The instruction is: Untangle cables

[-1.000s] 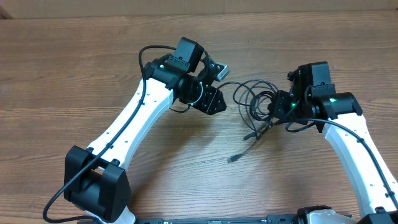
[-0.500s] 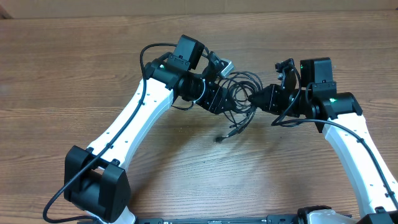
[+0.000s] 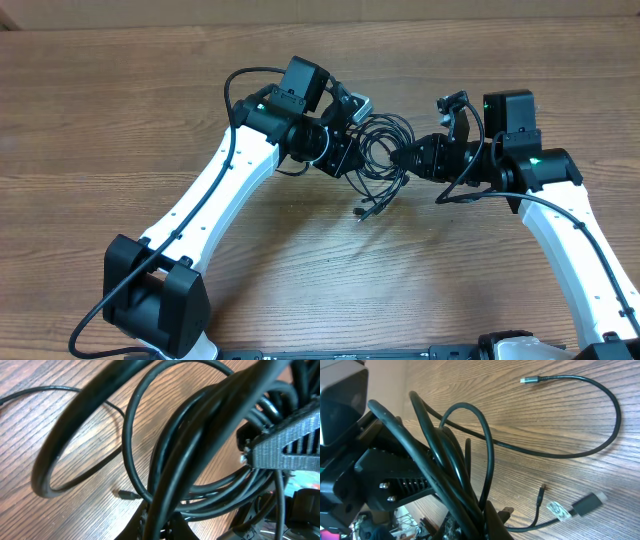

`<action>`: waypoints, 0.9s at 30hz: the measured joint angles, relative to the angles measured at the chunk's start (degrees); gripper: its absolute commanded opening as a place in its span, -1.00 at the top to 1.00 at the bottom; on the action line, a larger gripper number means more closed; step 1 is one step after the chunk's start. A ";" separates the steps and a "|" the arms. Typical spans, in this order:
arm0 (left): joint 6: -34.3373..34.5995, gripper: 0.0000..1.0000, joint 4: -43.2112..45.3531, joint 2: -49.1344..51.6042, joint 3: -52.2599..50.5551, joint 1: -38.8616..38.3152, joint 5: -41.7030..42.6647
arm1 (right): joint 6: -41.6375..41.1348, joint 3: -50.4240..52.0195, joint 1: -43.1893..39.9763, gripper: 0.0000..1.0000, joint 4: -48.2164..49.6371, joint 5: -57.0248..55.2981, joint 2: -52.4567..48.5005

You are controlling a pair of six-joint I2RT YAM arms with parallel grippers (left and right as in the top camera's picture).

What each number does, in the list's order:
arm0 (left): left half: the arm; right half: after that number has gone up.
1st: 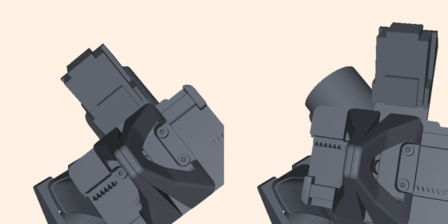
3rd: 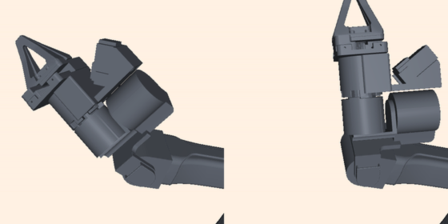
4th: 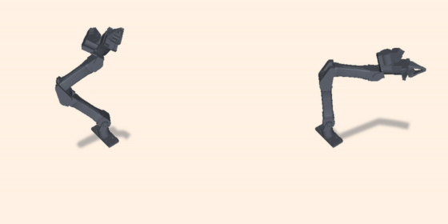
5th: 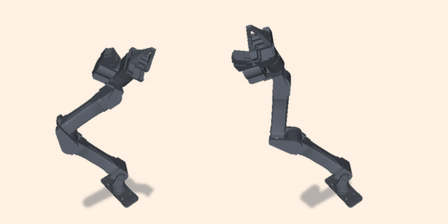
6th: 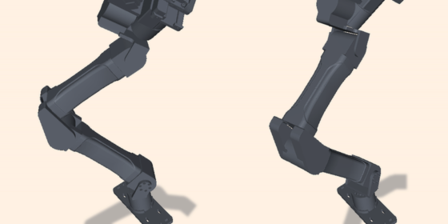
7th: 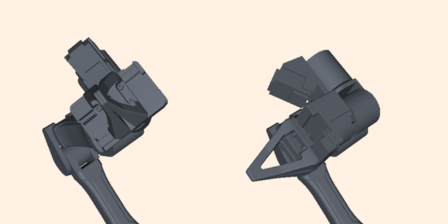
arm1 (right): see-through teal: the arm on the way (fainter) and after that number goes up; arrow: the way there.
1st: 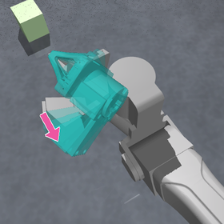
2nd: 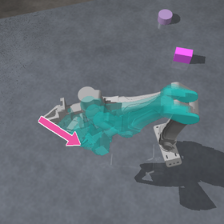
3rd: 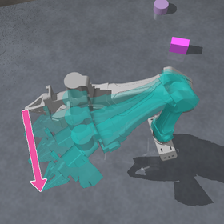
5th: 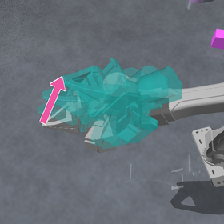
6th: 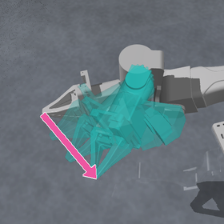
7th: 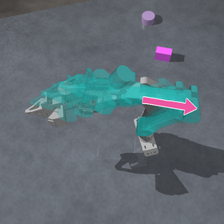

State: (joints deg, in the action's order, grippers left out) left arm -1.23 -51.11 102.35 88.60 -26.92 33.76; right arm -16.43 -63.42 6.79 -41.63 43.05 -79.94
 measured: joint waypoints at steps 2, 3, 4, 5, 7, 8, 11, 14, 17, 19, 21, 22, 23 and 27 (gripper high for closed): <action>0.00 0.78 -0.42 -0.02 0.13 0.00 -0.44 | 0.02 0.00 0.07 0.92 -0.02 0.04 0.00; 0.00 0.71 -0.59 -0.02 0.26 0.00 -0.79 | 0.00 0.00 0.11 0.92 -0.04 0.00 0.00; -0.02 0.57 -0.76 -0.02 0.35 -0.02 -1.31 | 0.00 0.00 0.11 0.93 -0.20 -0.07 0.00; -0.04 0.49 -0.94 -0.02 0.37 -0.04 -1.77 | -0.02 0.00 0.11 0.93 -0.52 -0.26 0.00; -0.26 0.49 -1.55 -0.02 0.39 -0.04 -4.17 | 0.00 0.00 0.04 0.92 -1.86 -1.79 0.00; -0.24 0.49 -1.70 -0.02 0.39 0.02 -5.01 | -0.02 0.00 0.04 0.92 -2.43 -2.58 0.00; -0.24 0.51 -1.68 -0.02 0.39 0.04 -7.23 | 0.35 0.00 0.04 0.93 -3.82 -4.55 0.00; -0.24 0.53 -1.79 -0.02 0.39 0.04 -8.20 | 0.83 0.00 0.04 0.92 -4.63 -5.55 0.00; -0.24 0.56 -1.84 -0.02 0.39 0.04 -8.76 | 1.05 0.00 0.04 0.92 -4.74 -5.86 0.00; -0.24 0.73 -1.79 -0.02 0.39 0.04 -8.98 | 1.22 0.00 0.04 0.93 -4.76 -5.86 0.00; -0.33 0.92 -1.53 -0.02 0.39 0.04 -9.35 | 1.92 0.00 0.04 0.92 -4.96 -5.16 0.00; -0.22 0.92 -1.31 -0.02 0.39 0.04 -9.84 | 2.49 0.00 0.04 0.93 -5.03 -4.42 0.00; 0.04 0.92 -0.96 -0.02 0.39 0.04 -10.47 | 3.37 0.00 0.04 0.93 -5.18 -3.41 0.00; 3.93 0.92 1.20 -0.02 0.39 0.26 -14.67 | 7.10 0.00 0.04 0.92 -7.04 1.27 0.00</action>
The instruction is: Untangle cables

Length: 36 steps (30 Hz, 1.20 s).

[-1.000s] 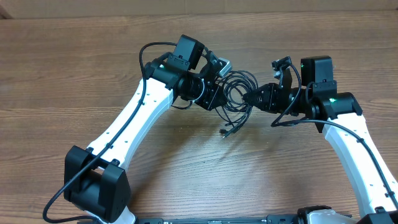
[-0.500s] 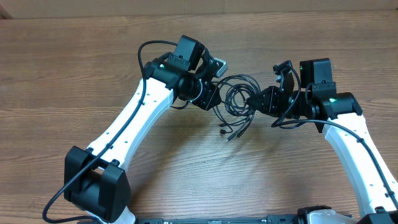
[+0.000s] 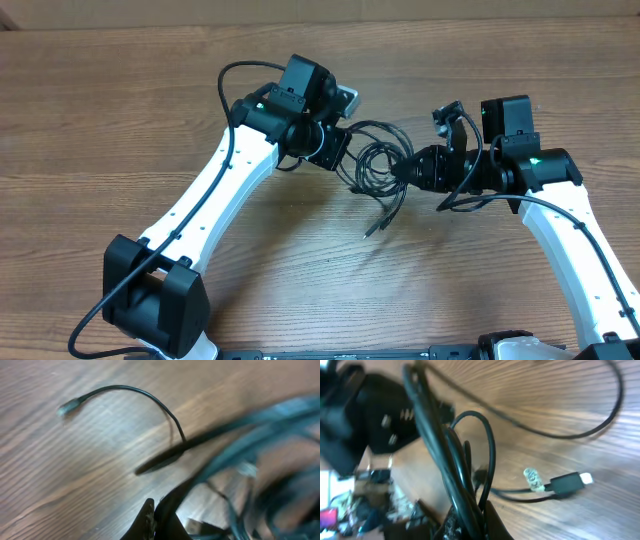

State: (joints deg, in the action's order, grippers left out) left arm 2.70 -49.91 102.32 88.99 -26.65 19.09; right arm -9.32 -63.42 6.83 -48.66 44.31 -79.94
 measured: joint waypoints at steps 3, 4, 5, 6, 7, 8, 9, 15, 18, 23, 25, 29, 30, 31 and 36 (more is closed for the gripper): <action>3.69 0.91 1.75 0.00 0.00 0.94 -3.63 | 2.54 0.00 0.00 0.92 -2.47 2.16 0.00; 4.81 0.92 2.25 0.00 0.00 1.42 -4.52 | 3.26 0.00 0.02 0.93 -3.08 2.51 0.00; 5.57 0.92 2.64 0.00 0.00 1.79 -4.94 | 3.82 0.00 0.02 0.92 -3.50 2.93 0.00; 6.34 0.92 3.23 0.00 0.00 2.25 -5.27 | 4.61 0.00 0.04 0.92 -4.07 3.30 0.00; 6.75 0.91 3.61 0.00 0.00 2.58 -5.22 | 5.22 0.00 0.07 0.93 -4.31 3.63 0.00; 7.08 0.91 3.98 0.00 0.00 2.82 -5.20 | 5.62 0.00 0.09 0.92 -4.50 3.69 0.00; 7.52 0.91 4.37 0.00 0.00 3.08 -5.07 | 6.01 0.00 0.11 0.93 -4.66 3.67 0.00; 8.87 -0.42 4.59 0.00 0.00 5.42 -5.64 | 7.02 0.00 0.28 0.92 -5.99 2.89 0.00; 9.53 -0.62 3.85 0.00 0.00 8.63 -6.56 | 7.15 0.00 0.26 0.92 -6.29 2.23 0.00; 8.98 -0.57 0.74 0.00 0.00 10.12 -4.46 | 7.41 0.00 0.26 0.93 -5.90 1.70 0.00; 7.21 -0.52 -0.09 0.00 0.00 9.77 -1.38 | 7.43 0.00 0.26 0.92 -5.44 1.25 0.00; 2.19 -0.42 -1.38 0.00 0.00 9.49 6.75 | 7.45 0.00 0.26 0.92 -3.93 -0.52 0.00; 1.20 -0.40 -1.68 0.00 0.00 9.49 8.31 | 7.41 0.00 0.26 0.92 -3.32 -0.87 0.00; -0.02 -0.39 -1.95 0.00 0.00 9.49 10.08 | 7.45 0.00 0.26 0.92 -2.58 -1.18 0.00; -4.74 -0.21 -3.23 0.00 0.00 9.49 17.03 | 5.92 0.00 0.26 0.93 1.86 -1.97 0.00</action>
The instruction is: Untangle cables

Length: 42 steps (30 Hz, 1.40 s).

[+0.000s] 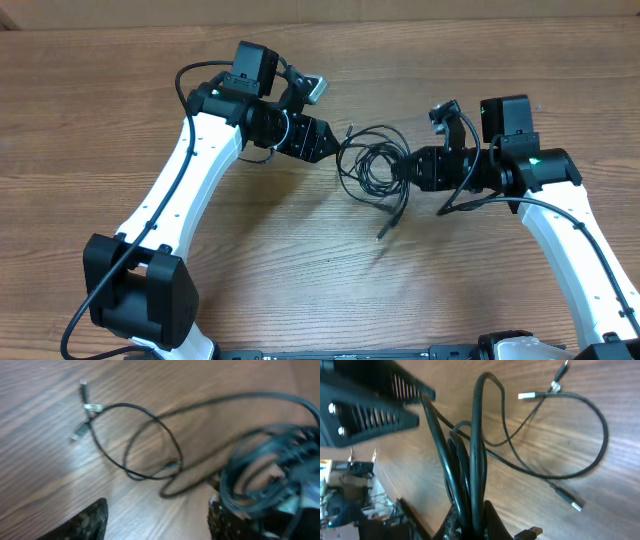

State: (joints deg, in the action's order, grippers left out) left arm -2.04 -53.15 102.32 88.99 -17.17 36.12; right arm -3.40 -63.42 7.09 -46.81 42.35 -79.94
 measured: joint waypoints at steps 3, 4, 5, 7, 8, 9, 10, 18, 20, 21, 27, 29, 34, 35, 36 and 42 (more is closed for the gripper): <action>-2.89 -0.18 -1.27 0.00 0.00 0.00 3.61 | -4.02 0.02 0.00 0.92 4.52 -0.48 0.00; -3.37 -0.18 -1.53 0.00 0.00 0.00 4.28 | -4.63 0.02 0.00 0.92 5.14 -0.57 0.00; -4.02 -0.18 -1.75 0.00 0.00 0.00 4.90 | -5.77 0.02 0.00 0.92 5.97 -0.61 0.00; -5.07 -0.22 -2.10 0.00 0.00 0.00 6.03 | -8.02 0.02 0.00 0.92 6.51 -0.63 0.00; -5.64 -0.28 -2.23 0.00 0.00 0.00 6.67 | -8.68 0.02 0.00 0.92 6.54 -0.61 0.00; -6.05 -0.32 -2.21 0.00 0.00 0.00 7.32 | -9.64 0.02 0.00 0.92 6.58 -0.57 0.00; -6.34 -0.36 -2.23 0.00 0.00 0.00 7.85 | -10.27 0.02 0.00 0.92 6.58 -0.44 0.00; -8.68 -0.39 -2.08 0.00 0.00 -0.11 13.18 | -13.00 0.02 0.00 0.93 7.19 6.01 0.00; -8.72 -0.38 -2.03 0.00 0.00 -0.48 13.99 | -13.31 0.02 0.00 0.92 7.19 7.34 0.00; -8.72 -0.37 -2.01 0.00 0.00 -0.63 14.47 | -13.51 0.02 0.00 0.92 7.23 7.78 0.00; -8.90 -0.36 -1.97 0.00 0.00 -1.97 16.04 | -14.21 0.02 0.00 0.92 8.24 10.12 0.00; -8.92 -0.35 -1.97 0.00 0.00 -1.99 16.24 | -14.38 0.02 0.00 0.92 8.79 11.26 0.00; -8.90 -0.32 -1.86 0.00 0.00 -1.99 16.46 | -14.40 0.02 0.00 0.92 9.05 13.38 0.00; -8.90 -0.31 -1.68 0.00 0.00 -1.99 16.55 | -14.45 0.02 0.00 0.92 9.05 13.75 0.00; -8.90 -0.29 -1.46 0.00 0.00 -1.99 16.85 | -14.45 0.02 0.00 0.92 9.07 14.05 0.00; -8.90 0.01 1.29 0.00 -0.02 -1.99 20.11 | -14.58 0.02 0.00 0.92 9.09 14.84 0.00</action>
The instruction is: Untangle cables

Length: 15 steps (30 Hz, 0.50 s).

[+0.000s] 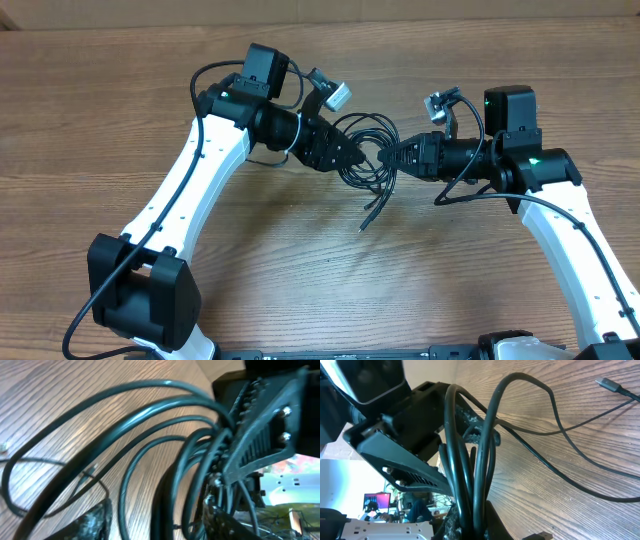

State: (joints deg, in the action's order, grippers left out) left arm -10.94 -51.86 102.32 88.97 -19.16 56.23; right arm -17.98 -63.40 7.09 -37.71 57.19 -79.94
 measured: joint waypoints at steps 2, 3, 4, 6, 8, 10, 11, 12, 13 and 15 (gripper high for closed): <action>0.00 0.34 0.59 0.00 0.00 0.00 1.25 | 0.00 0.00 0.00 0.92 -0.04 0.02 0.00; -0.02 0.49 0.61 0.00 0.02 0.00 1.55 | 0.00 0.00 0.00 0.92 -0.02 0.04 0.00; -0.09 0.67 0.66 0.00 0.02 0.00 1.79 | 0.00 0.00 0.00 0.93 -0.02 0.04 0.00; -0.20 0.92 0.63 0.00 0.02 0.00 2.10 | -0.02 0.00 0.00 0.82 -0.04 0.07 0.00; 0.15 0.91 0.63 0.00 0.02 0.00 2.12 | 0.13 0.00 0.00 0.52 0.00 0.28 0.00; 0.20 0.92 0.63 0.00 0.02 0.00 2.05 | 0.17 0.00 0.00 0.03 -0.20 0.52 0.00; 0.22 0.91 0.63 0.00 0.02 0.00 1.92 | -0.11 -0.02 0.00 -0.15 -0.44 0.55 0.00; 0.22 0.92 0.61 0.00 0.02 0.00 1.55 | 0.07 -0.02 0.00 -0.22 -0.90 0.35 0.00; 0.20 0.92 0.52 0.00 0.02 0.00 1.01 | 0.20 -0.02 0.00 -0.29 -1.66 -0.20 0.00; 0.20 0.92 -0.17 0.00 0.02 0.00 -1.33 | 0.17 -0.02 0.02 -0.33 -3.82 -2.36 0.00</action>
State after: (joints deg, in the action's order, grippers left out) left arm -10.74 -52.03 102.32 88.99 -19.16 54.89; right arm -17.80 -63.42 7.11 -41.54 54.83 -79.94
